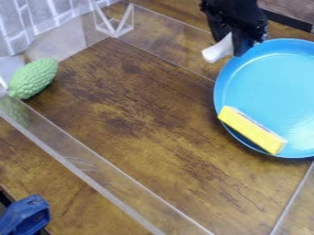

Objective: Put the white object in the blue tray

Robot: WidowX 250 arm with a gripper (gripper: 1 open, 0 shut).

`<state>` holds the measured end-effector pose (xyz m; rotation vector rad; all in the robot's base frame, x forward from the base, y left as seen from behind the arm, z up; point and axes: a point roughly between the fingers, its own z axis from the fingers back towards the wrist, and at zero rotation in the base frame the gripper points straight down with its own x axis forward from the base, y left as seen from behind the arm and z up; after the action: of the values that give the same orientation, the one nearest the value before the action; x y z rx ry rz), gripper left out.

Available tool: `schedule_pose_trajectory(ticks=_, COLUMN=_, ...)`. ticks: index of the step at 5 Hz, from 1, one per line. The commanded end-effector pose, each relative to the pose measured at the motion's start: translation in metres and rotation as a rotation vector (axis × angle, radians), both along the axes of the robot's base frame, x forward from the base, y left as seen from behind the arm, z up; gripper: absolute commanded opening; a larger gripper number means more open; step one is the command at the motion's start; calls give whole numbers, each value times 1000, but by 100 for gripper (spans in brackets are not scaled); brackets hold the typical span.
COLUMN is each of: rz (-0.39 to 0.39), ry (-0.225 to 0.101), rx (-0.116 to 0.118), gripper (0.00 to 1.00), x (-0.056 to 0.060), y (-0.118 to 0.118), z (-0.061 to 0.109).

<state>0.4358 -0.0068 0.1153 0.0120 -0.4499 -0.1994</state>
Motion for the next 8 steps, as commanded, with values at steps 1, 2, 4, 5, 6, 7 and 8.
schedule_pose_trajectory(ticks=1, rz=26, ry=-85, rx=4, gripper=0, x=13, y=-11, z=30)
schedule_pose_trajectory(ticks=2, rz=64, ry=-87, rx=5, gripper=0, x=12, y=-20, z=29)
schedule_pose_trajectory(ticks=4, rz=120, ry=-100, rx=12, gripper=0, x=10, y=-23, z=36)
schedule_pose_trajectory(ticks=5, rz=138, ry=-106, rx=10, gripper=0, x=10, y=-24, z=40)
schedule_pose_trajectory(ticks=6, rz=126, ry=-112, rx=7, gripper=0, x=11, y=-31, z=53)
schedule_pose_trajectory(ticks=7, rz=135, ry=-124, rx=11, gripper=0, x=9, y=-31, z=61)
schedule_pose_trajectory(ticks=8, rz=131, ry=-123, rx=7, gripper=0, x=10, y=-36, z=70)
